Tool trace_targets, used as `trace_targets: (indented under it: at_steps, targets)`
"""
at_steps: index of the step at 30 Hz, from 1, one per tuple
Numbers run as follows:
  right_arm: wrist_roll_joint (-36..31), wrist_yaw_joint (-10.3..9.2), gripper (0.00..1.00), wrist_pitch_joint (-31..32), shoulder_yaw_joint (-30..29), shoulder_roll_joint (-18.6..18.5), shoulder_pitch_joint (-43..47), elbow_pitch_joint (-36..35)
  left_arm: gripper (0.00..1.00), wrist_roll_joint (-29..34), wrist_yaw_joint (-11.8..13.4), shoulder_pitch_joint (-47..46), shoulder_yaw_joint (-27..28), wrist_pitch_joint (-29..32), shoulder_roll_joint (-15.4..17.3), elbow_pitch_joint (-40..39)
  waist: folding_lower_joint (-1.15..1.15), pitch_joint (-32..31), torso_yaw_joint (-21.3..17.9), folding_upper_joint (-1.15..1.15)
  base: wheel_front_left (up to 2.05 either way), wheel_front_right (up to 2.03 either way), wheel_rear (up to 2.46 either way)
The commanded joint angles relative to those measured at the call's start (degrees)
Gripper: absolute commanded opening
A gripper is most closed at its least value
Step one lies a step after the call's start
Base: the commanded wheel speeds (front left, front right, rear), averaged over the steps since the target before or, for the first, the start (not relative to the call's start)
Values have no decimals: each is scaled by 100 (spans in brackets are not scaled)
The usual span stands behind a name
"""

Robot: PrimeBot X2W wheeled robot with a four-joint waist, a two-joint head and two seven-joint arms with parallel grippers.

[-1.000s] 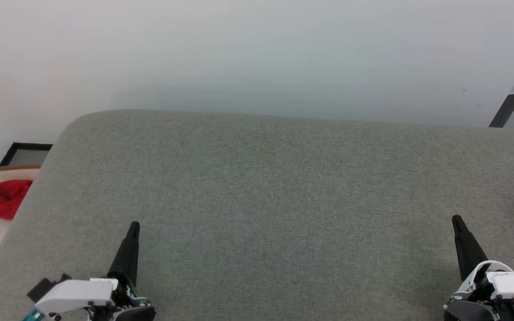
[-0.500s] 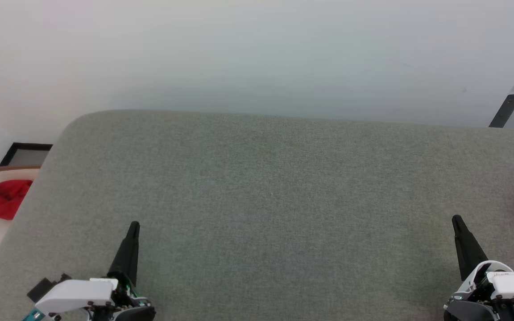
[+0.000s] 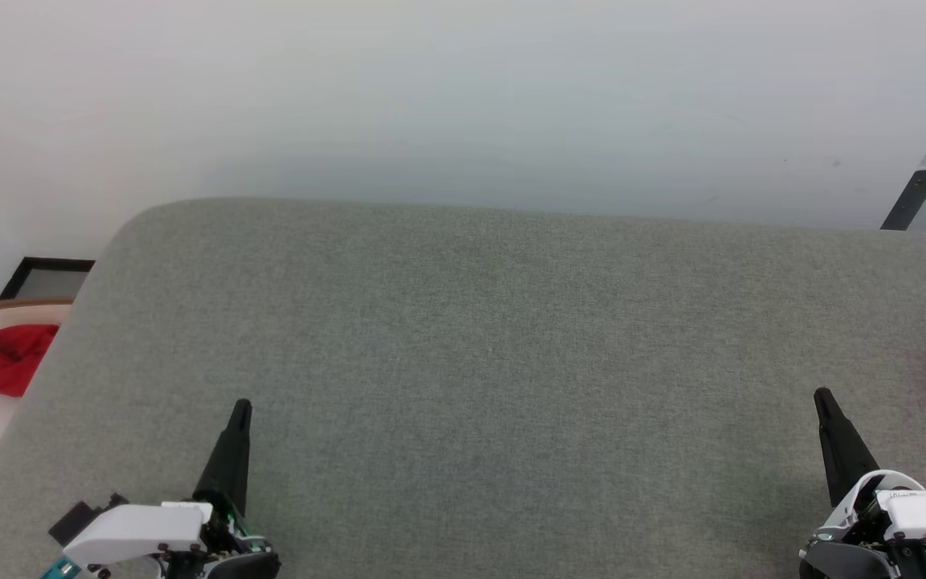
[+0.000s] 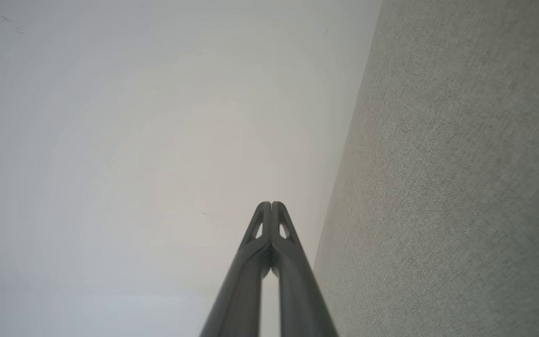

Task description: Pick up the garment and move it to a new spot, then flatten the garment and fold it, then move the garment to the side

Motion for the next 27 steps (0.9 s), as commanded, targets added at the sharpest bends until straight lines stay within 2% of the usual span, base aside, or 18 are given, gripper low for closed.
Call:
trace_targets:
  at_steps: [1,27]
  targets:
    - [12,0,0,2,-9,19,-16,3,0,17,-22,-54,19,15,-8,7,0,0,0,0,0,0,0]
    - [3,0,0,9,-15,24,-17,3,0,26,-23,-55,28,17,-14,7,0,0,0,0,0,0,0]
